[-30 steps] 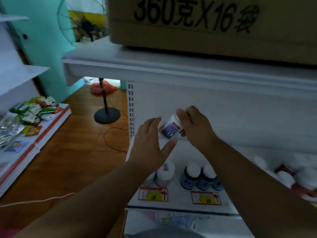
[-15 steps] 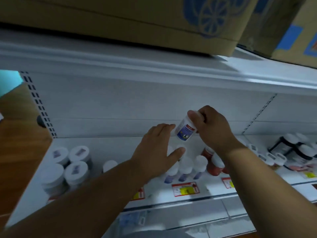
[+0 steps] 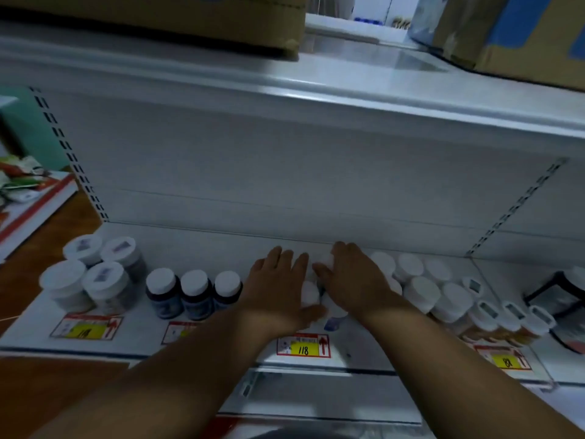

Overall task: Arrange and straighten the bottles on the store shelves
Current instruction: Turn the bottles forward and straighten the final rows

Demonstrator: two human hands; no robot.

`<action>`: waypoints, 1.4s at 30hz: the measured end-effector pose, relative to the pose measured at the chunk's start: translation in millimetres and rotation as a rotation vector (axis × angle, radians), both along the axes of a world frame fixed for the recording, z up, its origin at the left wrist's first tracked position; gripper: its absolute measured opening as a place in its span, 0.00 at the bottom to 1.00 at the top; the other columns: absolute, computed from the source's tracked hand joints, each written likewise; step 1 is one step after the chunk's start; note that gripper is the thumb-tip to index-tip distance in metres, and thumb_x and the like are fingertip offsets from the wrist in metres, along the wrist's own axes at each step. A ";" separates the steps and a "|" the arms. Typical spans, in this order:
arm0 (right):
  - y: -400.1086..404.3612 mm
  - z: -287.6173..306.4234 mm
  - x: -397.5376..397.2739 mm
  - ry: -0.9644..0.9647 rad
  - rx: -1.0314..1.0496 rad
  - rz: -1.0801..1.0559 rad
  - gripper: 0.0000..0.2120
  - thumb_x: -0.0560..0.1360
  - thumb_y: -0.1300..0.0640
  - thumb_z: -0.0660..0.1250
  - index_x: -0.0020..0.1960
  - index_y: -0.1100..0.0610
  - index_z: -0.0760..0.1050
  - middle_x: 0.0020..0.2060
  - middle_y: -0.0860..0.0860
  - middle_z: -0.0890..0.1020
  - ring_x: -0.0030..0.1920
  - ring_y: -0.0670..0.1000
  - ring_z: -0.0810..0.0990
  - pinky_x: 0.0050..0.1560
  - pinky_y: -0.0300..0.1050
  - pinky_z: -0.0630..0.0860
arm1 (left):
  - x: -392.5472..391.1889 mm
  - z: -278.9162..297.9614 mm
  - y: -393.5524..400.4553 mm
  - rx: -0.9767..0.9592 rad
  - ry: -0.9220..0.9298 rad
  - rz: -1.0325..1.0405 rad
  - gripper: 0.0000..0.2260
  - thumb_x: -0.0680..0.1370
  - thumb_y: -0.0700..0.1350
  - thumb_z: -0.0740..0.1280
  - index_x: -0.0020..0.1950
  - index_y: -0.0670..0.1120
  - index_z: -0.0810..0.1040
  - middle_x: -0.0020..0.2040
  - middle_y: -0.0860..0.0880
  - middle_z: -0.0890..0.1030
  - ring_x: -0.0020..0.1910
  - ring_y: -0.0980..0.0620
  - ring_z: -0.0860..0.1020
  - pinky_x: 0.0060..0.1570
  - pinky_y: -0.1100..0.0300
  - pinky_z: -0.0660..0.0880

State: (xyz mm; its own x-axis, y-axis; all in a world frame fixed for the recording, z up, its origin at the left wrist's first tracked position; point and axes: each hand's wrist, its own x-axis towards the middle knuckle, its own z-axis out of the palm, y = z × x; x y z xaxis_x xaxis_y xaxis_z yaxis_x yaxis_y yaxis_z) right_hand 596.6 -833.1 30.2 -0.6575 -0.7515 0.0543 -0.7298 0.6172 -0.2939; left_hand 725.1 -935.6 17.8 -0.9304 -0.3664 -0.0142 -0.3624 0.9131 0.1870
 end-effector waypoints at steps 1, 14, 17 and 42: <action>-1.6 0.4 -0.1 0.007 0.009 0.007 0.21 0.79 0.43 0.60 0.60 0.60 0.69 0.54 0.60 0.73 0.53 0.61 0.76 0.51 0.52 0.74 | -0.8 -1.8 -1.2 -0.022 0.026 0.000 0.45 0.72 0.73 0.58 0.79 0.50 0.46 0.79 0.47 0.53 0.78 0.45 0.48 0.73 0.50 0.49; -10.6 28.7 6.3 -0.124 0.247 0.063 0.18 0.83 0.50 0.50 0.60 0.60 0.71 0.58 0.61 0.75 0.58 0.60 0.74 0.56 0.51 0.71 | -1.7 -10.4 -8.5 -0.117 0.094 -0.050 0.44 0.72 0.73 0.55 0.79 0.48 0.49 0.75 0.47 0.60 0.76 0.44 0.53 0.71 0.50 0.54; -12.1 17.6 19.8 -0.058 0.193 -0.044 0.18 0.83 0.49 0.48 0.63 0.57 0.69 0.57 0.59 0.74 0.58 0.61 0.73 0.56 0.53 0.73 | -1.4 -11.5 -8.1 -0.119 0.101 -0.055 0.44 0.73 0.73 0.55 0.79 0.47 0.50 0.75 0.47 0.60 0.76 0.44 0.53 0.71 0.50 0.54; -10.1 26.0 20.1 -0.232 0.115 -0.119 0.17 0.83 0.57 0.48 0.66 0.63 0.67 0.65 0.62 0.71 0.65 0.62 0.71 0.64 0.53 0.69 | -1.5 -5.1 -3.4 -0.127 0.038 -0.048 0.51 0.65 0.78 0.45 0.79 0.49 0.46 0.79 0.47 0.52 0.78 0.45 0.49 0.74 0.48 0.47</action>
